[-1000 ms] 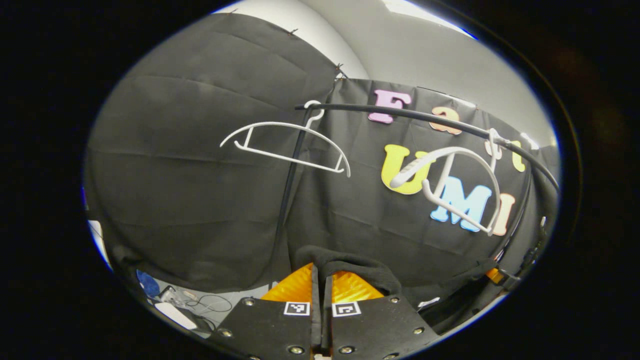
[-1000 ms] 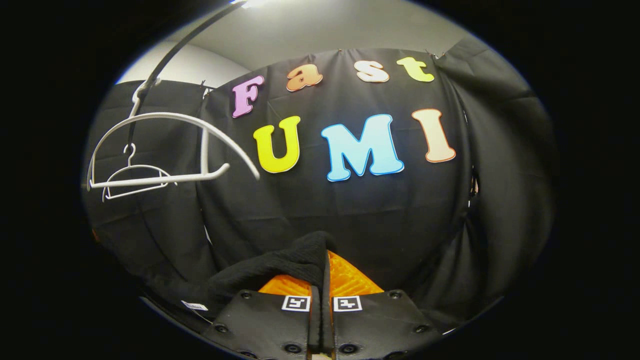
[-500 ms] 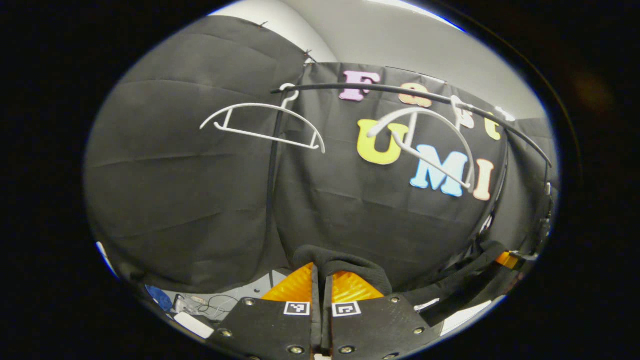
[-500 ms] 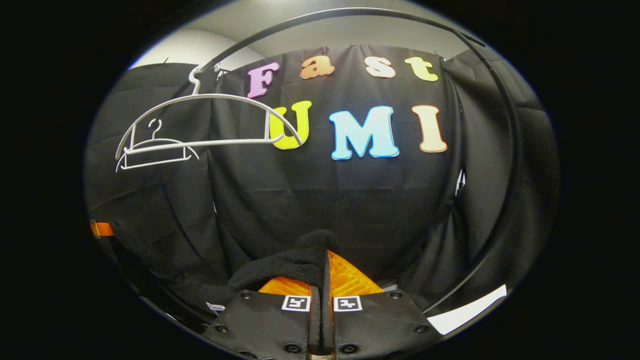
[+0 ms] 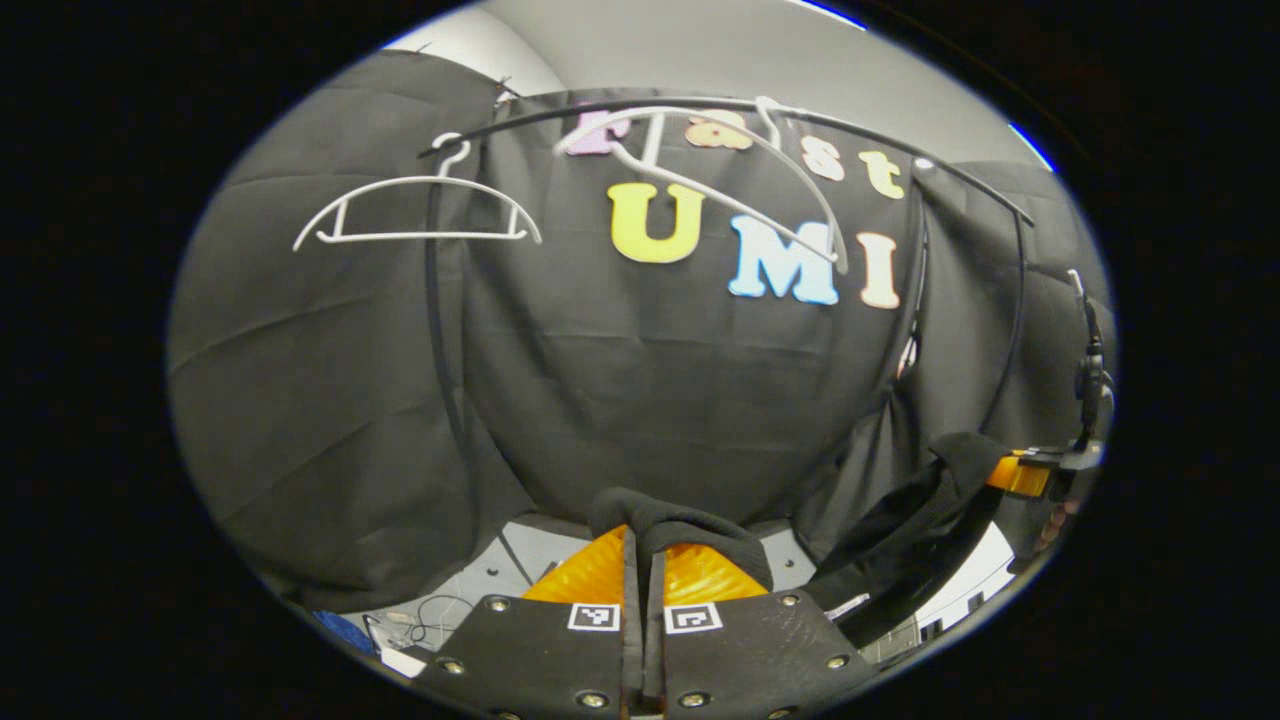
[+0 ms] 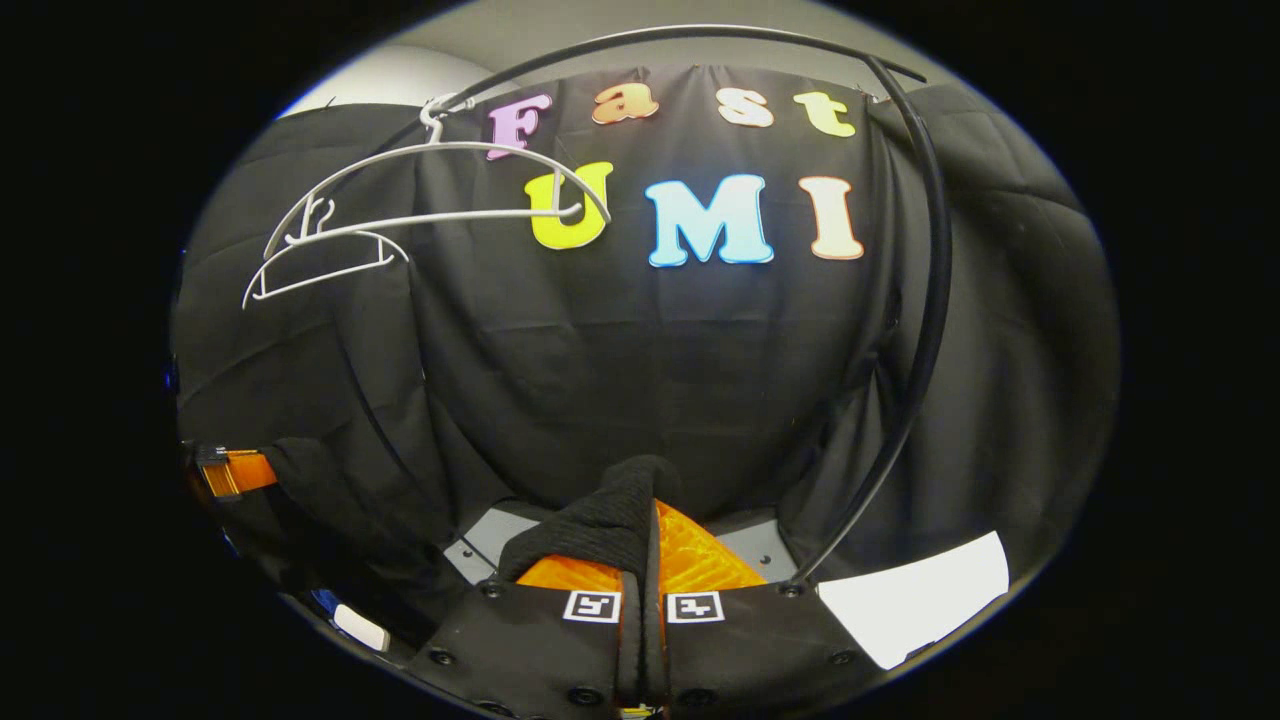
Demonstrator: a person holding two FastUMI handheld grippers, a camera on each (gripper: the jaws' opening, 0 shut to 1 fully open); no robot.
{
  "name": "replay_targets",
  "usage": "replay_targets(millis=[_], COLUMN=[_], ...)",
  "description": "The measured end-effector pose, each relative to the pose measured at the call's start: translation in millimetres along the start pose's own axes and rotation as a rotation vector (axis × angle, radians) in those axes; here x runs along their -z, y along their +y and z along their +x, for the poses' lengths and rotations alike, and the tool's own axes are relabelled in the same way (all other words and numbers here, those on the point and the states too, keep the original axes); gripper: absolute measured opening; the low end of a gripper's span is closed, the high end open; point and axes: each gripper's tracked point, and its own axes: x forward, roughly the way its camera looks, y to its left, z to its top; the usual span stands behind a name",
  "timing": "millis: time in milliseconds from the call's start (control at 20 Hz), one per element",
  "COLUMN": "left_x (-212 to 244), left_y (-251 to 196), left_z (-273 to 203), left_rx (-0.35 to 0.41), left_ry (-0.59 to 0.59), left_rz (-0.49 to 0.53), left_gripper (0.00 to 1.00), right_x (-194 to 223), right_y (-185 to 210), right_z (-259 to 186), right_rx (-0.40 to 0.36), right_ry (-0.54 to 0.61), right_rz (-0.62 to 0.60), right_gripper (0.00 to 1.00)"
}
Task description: Grasp the clothes on the hanger with both hands and then place them into the laundry hamper below.
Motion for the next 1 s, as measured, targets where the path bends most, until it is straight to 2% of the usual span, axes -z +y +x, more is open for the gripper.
replay_targets(millis=[250, 300, 500, 550, 600, 1000], left_x=[42.7, 52.2, 89.0, 98.2, 111.1, 169.5], left_y=[-16.7, -21.4, -39.3, -41.9, -43.4, -56.9], left_z=[36.9, 39.5, 60.7, 63.5, 65.7, 102.5], left_rx=[0.058, 0.063, 0.086, 0.090, 0.095, 0.124], left_ry=[0.121, 0.142, 0.219, 0.239, 0.255, 0.368], left_rz=[0.022, 0.036, 0.112, 0.120, 0.129, 0.182], left_gripper=[0.03, 0.00, 0.02, 0.02, 0.01, 0.02], right_x=[59.4, 72.4, 113.4, 122.0, 129.2, 178.4], right_y=[0.2, -0.8, -4.9, -6.7, -8.1, 1.4], right_z=[13.8, 17.1, 28.7, 33.2, 34.8, 49.9], right_rx=[0.014, 0.016, 0.022, 0.027, 0.034, 0.033], right_ry=[0.115, 0.137, 0.238, 0.258, 0.278, 0.403], right_rz=[0.019, 0.026, 0.081, 0.081, 0.078, 0.099], right_gripper=[0.03, 0.03, 0.03, 0.00, 0.03, 0.03])
